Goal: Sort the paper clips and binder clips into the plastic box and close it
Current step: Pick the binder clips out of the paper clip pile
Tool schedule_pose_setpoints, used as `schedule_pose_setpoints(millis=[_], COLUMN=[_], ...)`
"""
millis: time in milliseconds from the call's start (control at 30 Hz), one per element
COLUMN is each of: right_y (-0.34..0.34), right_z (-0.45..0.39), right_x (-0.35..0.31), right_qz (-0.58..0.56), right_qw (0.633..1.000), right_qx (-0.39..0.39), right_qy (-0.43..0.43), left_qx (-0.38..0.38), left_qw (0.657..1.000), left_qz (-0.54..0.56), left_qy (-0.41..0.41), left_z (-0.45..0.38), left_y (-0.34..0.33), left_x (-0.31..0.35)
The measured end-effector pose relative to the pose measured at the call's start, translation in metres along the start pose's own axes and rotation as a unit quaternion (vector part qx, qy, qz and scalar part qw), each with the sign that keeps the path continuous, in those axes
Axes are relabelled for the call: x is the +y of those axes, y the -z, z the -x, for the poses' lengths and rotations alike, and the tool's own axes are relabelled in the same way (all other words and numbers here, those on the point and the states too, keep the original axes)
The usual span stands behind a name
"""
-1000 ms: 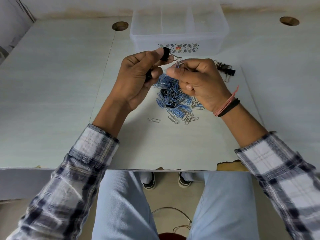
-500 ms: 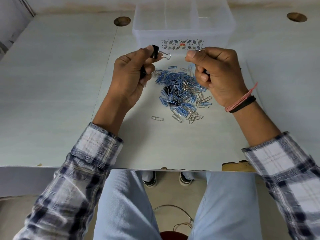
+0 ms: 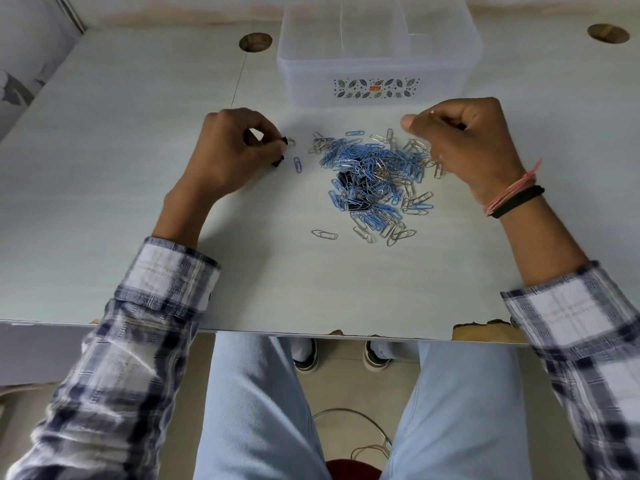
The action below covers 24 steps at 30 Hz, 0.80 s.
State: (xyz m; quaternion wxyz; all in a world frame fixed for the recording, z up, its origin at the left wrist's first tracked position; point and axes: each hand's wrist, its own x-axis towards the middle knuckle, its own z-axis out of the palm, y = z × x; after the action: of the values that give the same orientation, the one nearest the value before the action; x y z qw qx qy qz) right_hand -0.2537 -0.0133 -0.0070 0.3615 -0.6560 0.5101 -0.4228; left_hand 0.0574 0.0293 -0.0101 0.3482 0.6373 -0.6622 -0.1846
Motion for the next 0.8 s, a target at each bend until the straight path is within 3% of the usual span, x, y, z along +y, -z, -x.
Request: schedule_pose_setpoints(millis=[133, 200, 300, 433, 633, 800], right_y=[0.012, 0.022, 0.035, 0.045, 0.045, 0.044], right_z=[-0.006, -0.015, -0.025, -0.030, -0.031, -0.031], right_x=[0.000, 0.004, 0.016, 0.029, 0.034, 0.036], right_qz=[-0.084, -0.061, 0.087, 0.226, 0.278, 0.261], right_qw=[0.993, 0.991, 0.989, 0.971, 0.958, 0.963], right_qx=[0.032, 0.055, 0.094, 0.071, 0.050, 0.043], right_qy=[-0.081, -0.105, -0.073, -0.035, 0.047, 0.047], left_qx=[0.003, 0.014, 0.023, 0.018, 0.050, 0.075], left_qw=[0.999, 0.998, 0.992, 0.986, 0.990, 0.988], left_qz=[-0.020, -0.028, -0.082, -0.120, -0.095, -0.079], left_qy=[-0.032, -0.047, -0.098, -0.114, -0.097, -0.113], left_z=[-0.001, -0.003, -0.007, -0.013, -0.015, -0.014], left_y=[-0.005, -0.008, -0.011, -0.013, -0.016, -0.023], left_x=[-0.005, -0.005, -0.008, -0.016, -0.022, -0.007])
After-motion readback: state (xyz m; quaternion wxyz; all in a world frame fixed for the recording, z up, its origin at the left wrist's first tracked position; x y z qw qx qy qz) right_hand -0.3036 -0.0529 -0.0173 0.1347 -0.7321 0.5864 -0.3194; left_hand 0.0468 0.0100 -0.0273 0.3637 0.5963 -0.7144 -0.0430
